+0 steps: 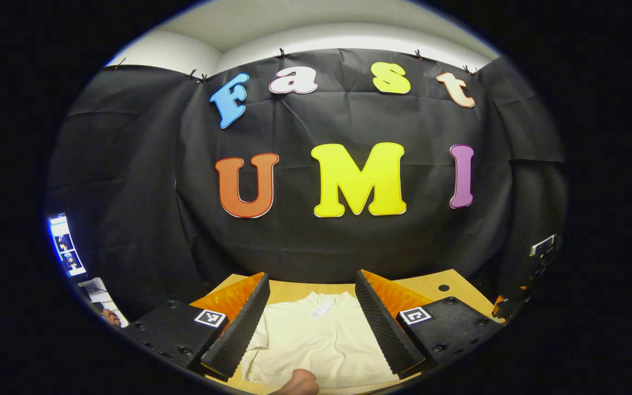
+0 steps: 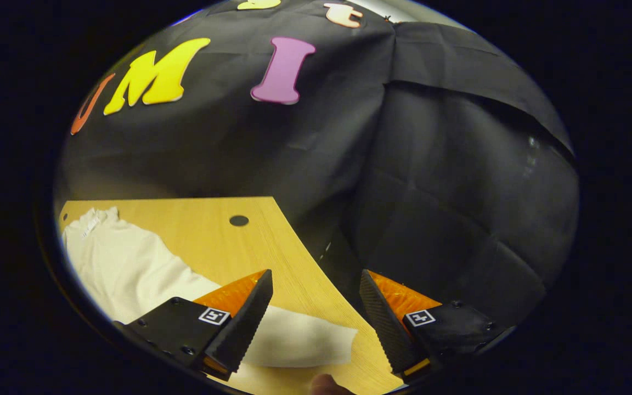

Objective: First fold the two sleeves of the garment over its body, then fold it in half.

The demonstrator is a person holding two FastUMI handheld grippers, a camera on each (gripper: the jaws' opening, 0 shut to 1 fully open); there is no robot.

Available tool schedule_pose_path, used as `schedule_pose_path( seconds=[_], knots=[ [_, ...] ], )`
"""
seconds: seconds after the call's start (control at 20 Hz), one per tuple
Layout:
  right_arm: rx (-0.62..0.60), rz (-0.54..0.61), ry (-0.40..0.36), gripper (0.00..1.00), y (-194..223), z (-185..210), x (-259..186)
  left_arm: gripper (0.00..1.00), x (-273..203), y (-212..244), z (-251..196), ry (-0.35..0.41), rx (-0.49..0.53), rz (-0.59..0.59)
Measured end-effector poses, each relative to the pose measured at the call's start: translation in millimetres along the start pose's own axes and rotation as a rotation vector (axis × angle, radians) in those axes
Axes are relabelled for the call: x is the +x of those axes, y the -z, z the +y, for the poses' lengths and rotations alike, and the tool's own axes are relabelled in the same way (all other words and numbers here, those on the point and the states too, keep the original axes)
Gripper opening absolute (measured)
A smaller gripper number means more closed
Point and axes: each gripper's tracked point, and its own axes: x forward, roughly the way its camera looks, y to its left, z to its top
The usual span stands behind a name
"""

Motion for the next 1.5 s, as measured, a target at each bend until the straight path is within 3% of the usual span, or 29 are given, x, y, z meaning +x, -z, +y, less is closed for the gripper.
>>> schedule_pose_path(
  seconds=[0.2,0.35,0.6,0.85,0.9,1.05,1.1,1.15,1.2,1.5],
  knots=[
    [0.008,0.172,0.01,1.0,55.3,-12.3,38.5,0.99,-1.8,1.2,6.0,-0.071,0.027,0.007],
    [0.045,0.289,0.018,0.99,73.2,-13.6,42.9,0.99,0.3,8.8,7.7,-0.084,0.032,0.047],
    [0.19,0.498,0.012,1.0,100.9,-9.7,46.7,1.0,9.9,14.2,17.0,-0.094,0.033,0.07],
    [0.205,0.599,0.031,0.98,102.5,-6.5,47.9,0.99,13.6,12.8,40.1,-0.121,0.061,0.075],
    [0.202,0.622,0.032,0.94,102.6,-6.1,48.0,0.99,15.3,15.0,44.5,-0.122,0.059,0.078],
    [0.227,0.702,0.008,0.95,103.7,-3.1,47.7,0.99,21.8,21.3,57.7,-0.13,0.056,0.092],
    [0.265,0.732,-0.016,0.91,102.3,-1.8,48.3,0.99,22.9,23.4,64.1,-0.134,0.052,0.098],
    [0.297,0.77,-0.023,0.95,102.5,-0.9,45.0,0.99,23.6,22.6,70.8,-0.143,0.046,0.097],
    [0.302,0.789,-0.025,0.85,102.0,-2.8,47.0,0.99,22.9,23.2,77.4,-0.15,0.039,0.095],
    [0.301,0.918,-0.032,0.83,105.1,-3.6,49.3,0.99,14.6,34.0,112.8,-0.193,0.012,0.122]
  ],
)
